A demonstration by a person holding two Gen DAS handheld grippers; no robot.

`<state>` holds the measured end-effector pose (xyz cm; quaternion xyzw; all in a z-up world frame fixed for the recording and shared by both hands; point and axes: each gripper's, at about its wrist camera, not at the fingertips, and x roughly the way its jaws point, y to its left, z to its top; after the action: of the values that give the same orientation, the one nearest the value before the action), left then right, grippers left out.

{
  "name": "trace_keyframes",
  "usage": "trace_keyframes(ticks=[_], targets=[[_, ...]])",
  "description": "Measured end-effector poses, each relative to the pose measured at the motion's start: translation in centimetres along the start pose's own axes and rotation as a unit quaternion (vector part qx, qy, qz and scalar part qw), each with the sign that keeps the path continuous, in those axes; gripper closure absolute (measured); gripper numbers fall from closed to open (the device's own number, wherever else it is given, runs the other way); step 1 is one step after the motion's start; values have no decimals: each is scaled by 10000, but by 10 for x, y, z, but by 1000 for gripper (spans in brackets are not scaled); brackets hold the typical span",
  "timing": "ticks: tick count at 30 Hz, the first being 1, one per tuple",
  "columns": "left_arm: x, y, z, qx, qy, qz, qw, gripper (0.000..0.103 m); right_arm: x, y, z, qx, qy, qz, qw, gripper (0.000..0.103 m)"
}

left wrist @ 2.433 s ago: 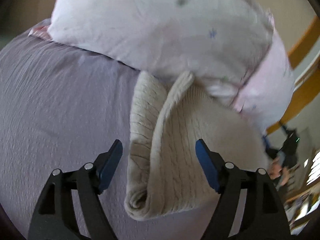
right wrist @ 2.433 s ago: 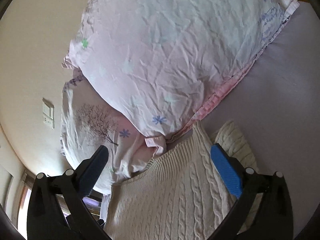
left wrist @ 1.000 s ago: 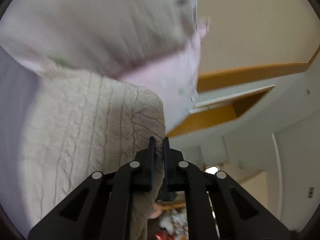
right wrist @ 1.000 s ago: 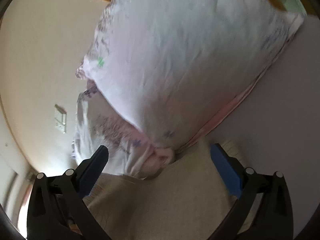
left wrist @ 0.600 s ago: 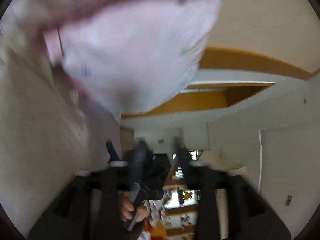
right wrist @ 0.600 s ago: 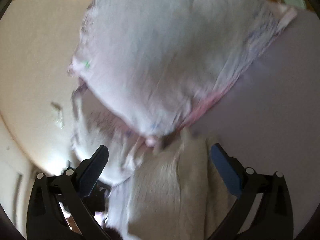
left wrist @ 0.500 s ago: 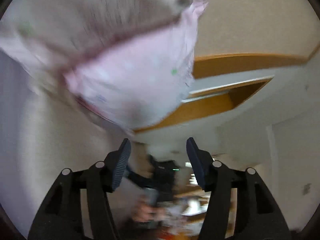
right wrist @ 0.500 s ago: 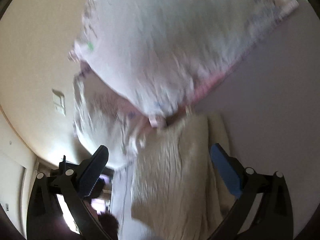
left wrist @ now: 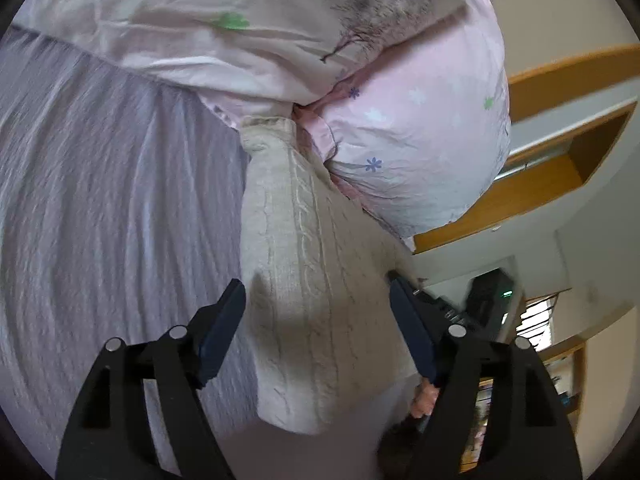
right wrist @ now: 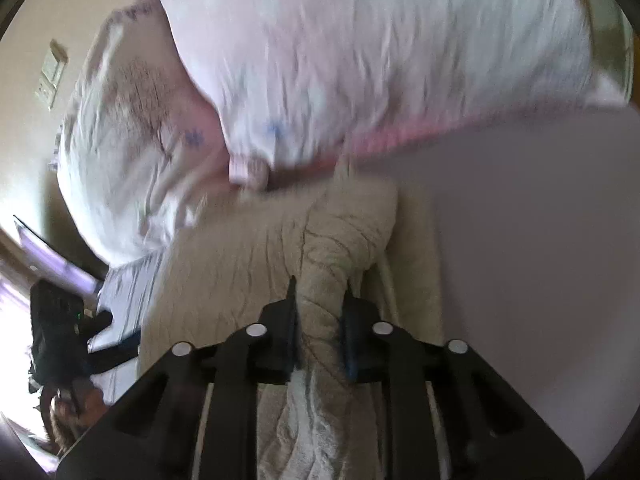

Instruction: Fold small clothes

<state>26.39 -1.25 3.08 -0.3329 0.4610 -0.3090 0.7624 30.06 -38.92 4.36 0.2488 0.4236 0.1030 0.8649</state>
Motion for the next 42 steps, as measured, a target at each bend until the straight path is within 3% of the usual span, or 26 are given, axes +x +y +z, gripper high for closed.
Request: trace_keyframes(ticks=[3,4,5,6,7,8,9,11,14,15,16,17,19,21,25,28,29,30,31,33,35,36,37,38,40,42], targets=[[17,-19,0,344,-88,227,9991,24,-16,-16,9,316,-507,-93,9982,86],[21,-22,0,419,-66,311,9986,24,-11,-20,9,351,-414,-196,9983,85],[23,-25,-1,460,-33,362,9983,24,-4,-26,8,406,-216,-274,9986,78],[29,-27,-2,498,52,411,9979,24,2,-32,5,539,7,-324,9980,54],[34,-28,-4,540,125,435,9975,24,3,-38,1,689,111,-334,9970,39],[41,-30,-7,605,226,517,9966,24,1,-42,-2,838,158,-356,9957,12],[45,-30,-10,645,266,607,9957,22,-4,-46,-5,945,126,-275,9951,7],[58,-29,-16,715,471,747,9935,22,-7,-51,-9,973,196,5,9951,7],[67,-23,-19,572,526,580,9953,23,-1,-56,-17,1031,578,191,9928,7],[69,-21,-19,532,563,541,9955,30,0,-54,-21,959,542,192,9937,13],[69,-19,-18,468,564,502,9960,43,0,-51,-23,879,514,198,9946,25],[68,-13,-16,407,588,414,9966,49,3,-49,-26,857,596,364,9939,56],[55,-9,-14,488,590,217,9968,65,5,-39,-32,797,557,582,9936,64],[30,-2,-17,614,530,32,9967,67,0,-21,-39,564,569,862,9931,69],[-35,8,-37,889,236,197,9956,65,6,27,-65,-75,1004,1206,9876,67],[-69,22,-59,1058,248,698,9916,56,13,53,-82,-588,1339,1031,9839,41],[-77,24,-64,1072,215,831,9905,54,8,53,-79,-564,1255,961,9858,35],[-83,22,-67,1133,113,971,9887,50,-6,49,-69,-436,872,896,9912,32],[-91,17,-70,1288,-70,1130,9852,48,-12,46,-62,-335,626,909,9933,31],[-101,-6,-77,1876,-591,1559,9680,42,-19,37,-44,6,243,974,9950,31],[-101,-30,-85,2387,-867,1616,9536,36,-7,40,-33,84,311,951,9949,31],[-98,-41,-89,2603,-914,1550,9486,33,6,44,-31,43,443,879,9951,38],[-92,-48,-92,2728,-865,1455,9471,32,16,48,-29,-59,550,847,9949,52],[-86,-53,-93,2778,-791,1408,9470,32,28,56,-27,-262,653,841,9940,96],[-67,-53,-93,2820,-564,1487,9461,33,45,70,-28,-713,488,186,9961,95],[-57,-50,-93,2850,-492,1500,9454,34,51,60,-25,-461,342,-65,9983,95]])
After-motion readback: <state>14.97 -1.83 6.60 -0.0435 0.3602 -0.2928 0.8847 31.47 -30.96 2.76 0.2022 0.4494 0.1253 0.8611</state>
